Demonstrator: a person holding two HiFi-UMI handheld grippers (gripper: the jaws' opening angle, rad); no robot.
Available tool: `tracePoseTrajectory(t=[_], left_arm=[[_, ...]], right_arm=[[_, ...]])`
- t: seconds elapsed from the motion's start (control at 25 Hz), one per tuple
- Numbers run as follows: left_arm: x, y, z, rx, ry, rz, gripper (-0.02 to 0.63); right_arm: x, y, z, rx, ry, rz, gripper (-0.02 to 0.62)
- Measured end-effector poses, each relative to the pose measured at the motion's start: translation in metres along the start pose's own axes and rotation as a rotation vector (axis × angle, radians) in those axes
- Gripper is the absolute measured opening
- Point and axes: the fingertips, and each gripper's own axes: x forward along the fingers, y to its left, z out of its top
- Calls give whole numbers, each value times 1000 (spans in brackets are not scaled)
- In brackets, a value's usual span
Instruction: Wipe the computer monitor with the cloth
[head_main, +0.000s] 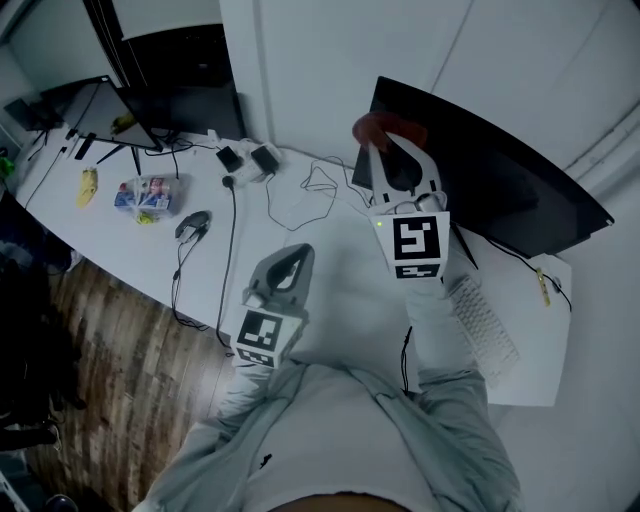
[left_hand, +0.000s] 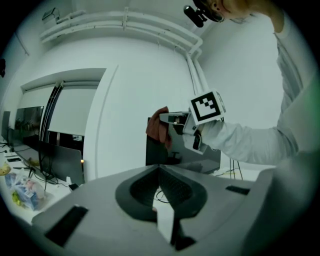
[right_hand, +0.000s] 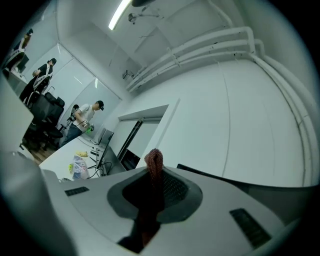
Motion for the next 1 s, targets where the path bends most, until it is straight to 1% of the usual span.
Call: tracePoseTrajectory(t=[0.2, 0.4, 0.6, 0.72, 0.8, 1.0], left_arm=[[9, -15, 3, 10, -10, -48, 21], [18, -28, -3, -1, -2, -92, 21], [26, -39, -9, -3, 13, -129, 21], [32, -45, -13, -5, 23, -151, 21], [33, -50, -20, -5, 37, -168, 21], [37, -60, -38, -5, 69, -191, 21]], right_arm=[[-43, -8, -18, 63, 30, -18, 40], [-96, -1, -47, 174, 78, -29, 40], [-145, -2, -84, 253, 162, -77, 40], [-174, -7, -107, 312, 206, -122, 40], [-191, -9, -121, 322, 234, -156, 38], [-222, -16, -149, 303, 284, -229, 40]])
